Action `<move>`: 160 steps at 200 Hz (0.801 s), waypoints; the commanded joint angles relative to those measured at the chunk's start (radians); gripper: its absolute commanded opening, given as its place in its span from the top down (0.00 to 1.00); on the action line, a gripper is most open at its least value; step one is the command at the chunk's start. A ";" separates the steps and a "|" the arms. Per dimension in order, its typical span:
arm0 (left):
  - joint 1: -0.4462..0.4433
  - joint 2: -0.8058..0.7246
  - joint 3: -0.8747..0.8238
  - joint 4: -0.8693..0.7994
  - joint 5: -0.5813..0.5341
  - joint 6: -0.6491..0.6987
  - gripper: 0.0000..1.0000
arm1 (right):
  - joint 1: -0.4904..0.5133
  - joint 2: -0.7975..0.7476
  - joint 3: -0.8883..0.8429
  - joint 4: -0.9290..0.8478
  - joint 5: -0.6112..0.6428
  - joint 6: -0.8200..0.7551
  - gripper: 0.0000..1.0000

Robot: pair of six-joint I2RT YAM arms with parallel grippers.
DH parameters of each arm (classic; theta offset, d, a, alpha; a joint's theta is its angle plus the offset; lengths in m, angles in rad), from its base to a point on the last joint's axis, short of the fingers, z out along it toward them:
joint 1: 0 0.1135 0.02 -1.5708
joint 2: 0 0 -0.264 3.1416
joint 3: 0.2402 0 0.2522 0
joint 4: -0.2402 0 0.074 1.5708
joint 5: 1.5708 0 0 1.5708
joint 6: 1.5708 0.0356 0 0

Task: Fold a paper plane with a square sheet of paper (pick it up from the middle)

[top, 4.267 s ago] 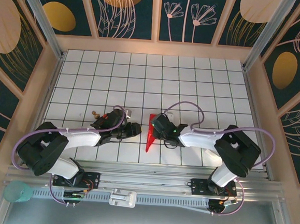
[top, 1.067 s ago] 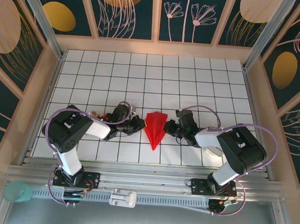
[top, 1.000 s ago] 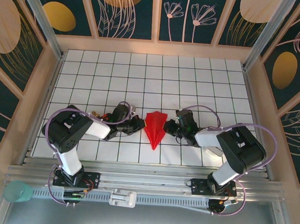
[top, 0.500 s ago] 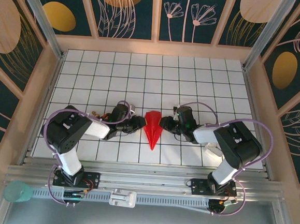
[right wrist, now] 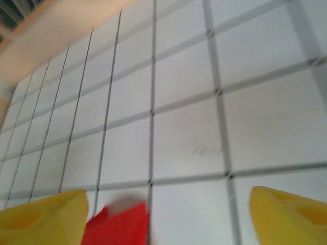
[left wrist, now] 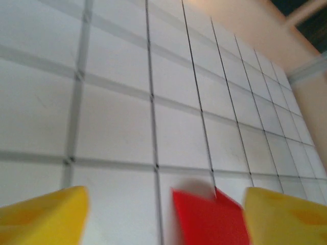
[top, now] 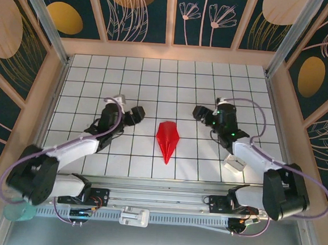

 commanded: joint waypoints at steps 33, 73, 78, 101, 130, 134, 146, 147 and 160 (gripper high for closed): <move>0.101 -0.183 -0.181 0.265 -0.628 0.533 0.01 | -0.142 0.034 -0.084 0.132 0.585 -0.263 0.01; 0.299 0.012 -0.250 0.508 -0.392 0.601 0.01 | -0.199 0.127 -0.286 0.554 0.530 -0.408 0.01; 0.312 0.042 -0.261 0.555 -0.371 0.609 0.01 | -0.204 0.126 -0.295 0.582 0.501 -0.427 0.01; 0.353 0.115 -0.275 0.670 -0.316 0.610 0.01 | -0.260 0.115 -0.355 0.748 0.341 -0.425 0.01; 0.418 0.203 -0.312 0.874 -0.223 0.616 0.01 | -0.328 0.138 -0.368 0.835 0.204 -0.402 0.02; 0.429 0.227 -0.318 0.901 -0.213 0.604 0.01 | -0.334 0.144 -0.366 0.843 0.186 -0.406 0.02; 0.438 0.292 -0.335 0.994 -0.181 0.612 0.01 | -0.346 0.155 -0.364 0.868 0.164 -0.423 0.02; 0.438 0.294 -0.336 0.997 -0.176 0.613 0.01 | -0.348 0.155 -0.365 0.871 0.162 -0.423 0.02; 0.438 0.278 -0.326 0.945 -0.132 0.630 0.01 | -0.367 0.163 -0.383 0.930 0.135 -0.432 0.02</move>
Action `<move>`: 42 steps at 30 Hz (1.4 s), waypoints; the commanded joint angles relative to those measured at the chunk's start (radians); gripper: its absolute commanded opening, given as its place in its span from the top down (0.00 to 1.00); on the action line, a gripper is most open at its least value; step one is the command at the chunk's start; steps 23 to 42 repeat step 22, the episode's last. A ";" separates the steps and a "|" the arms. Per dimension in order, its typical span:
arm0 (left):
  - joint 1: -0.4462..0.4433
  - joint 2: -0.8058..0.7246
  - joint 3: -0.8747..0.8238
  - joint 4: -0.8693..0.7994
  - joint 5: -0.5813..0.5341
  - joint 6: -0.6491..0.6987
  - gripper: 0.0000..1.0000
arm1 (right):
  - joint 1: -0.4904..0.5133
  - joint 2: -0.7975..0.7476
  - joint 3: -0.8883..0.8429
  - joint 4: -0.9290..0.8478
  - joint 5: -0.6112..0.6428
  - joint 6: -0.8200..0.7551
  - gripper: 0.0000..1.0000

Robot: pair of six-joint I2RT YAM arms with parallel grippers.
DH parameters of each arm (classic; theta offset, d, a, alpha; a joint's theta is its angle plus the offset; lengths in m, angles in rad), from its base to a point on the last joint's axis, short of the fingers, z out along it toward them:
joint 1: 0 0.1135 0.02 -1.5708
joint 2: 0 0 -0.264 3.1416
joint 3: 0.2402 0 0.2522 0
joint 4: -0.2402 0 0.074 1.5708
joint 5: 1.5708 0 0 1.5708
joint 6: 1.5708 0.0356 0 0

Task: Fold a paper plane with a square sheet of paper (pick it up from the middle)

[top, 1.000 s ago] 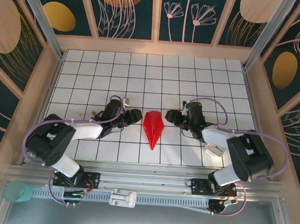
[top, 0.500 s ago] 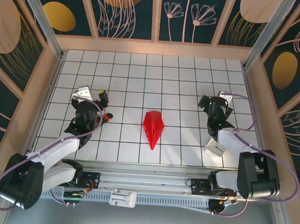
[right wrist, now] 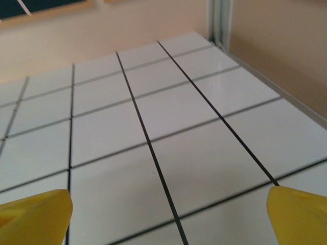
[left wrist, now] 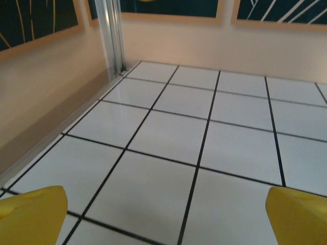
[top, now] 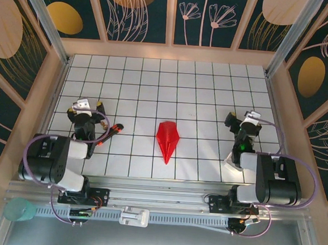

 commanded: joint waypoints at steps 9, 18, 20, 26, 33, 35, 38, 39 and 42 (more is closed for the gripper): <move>0.009 0.026 -0.018 0.146 0.126 0.032 0.01 | -0.024 0.177 -0.078 0.433 -0.097 -0.054 0.01; 0.010 0.025 -0.023 0.154 0.121 0.034 0.01 | -0.001 0.180 -0.070 0.426 -0.078 -0.076 0.01; 0.009 0.024 -0.023 0.156 0.120 0.033 0.01 | -0.003 0.179 -0.069 0.424 -0.086 -0.075 0.01; 0.009 0.024 -0.023 0.156 0.120 0.034 0.01 | -0.003 0.179 -0.071 0.429 -0.083 -0.077 0.01; 0.009 0.024 -0.023 0.156 0.120 0.034 0.01 | -0.003 0.179 -0.071 0.429 -0.083 -0.077 0.01; 0.009 0.024 -0.023 0.156 0.120 0.034 0.01 | -0.003 0.179 -0.071 0.429 -0.083 -0.077 0.01; 0.009 0.024 -0.023 0.156 0.120 0.034 0.01 | -0.003 0.179 -0.071 0.429 -0.083 -0.077 0.01; 0.009 0.024 -0.023 0.156 0.120 0.034 0.01 | -0.003 0.179 -0.071 0.429 -0.083 -0.077 0.01; 0.009 0.024 -0.023 0.156 0.120 0.034 0.01 | -0.003 0.179 -0.071 0.429 -0.083 -0.077 0.01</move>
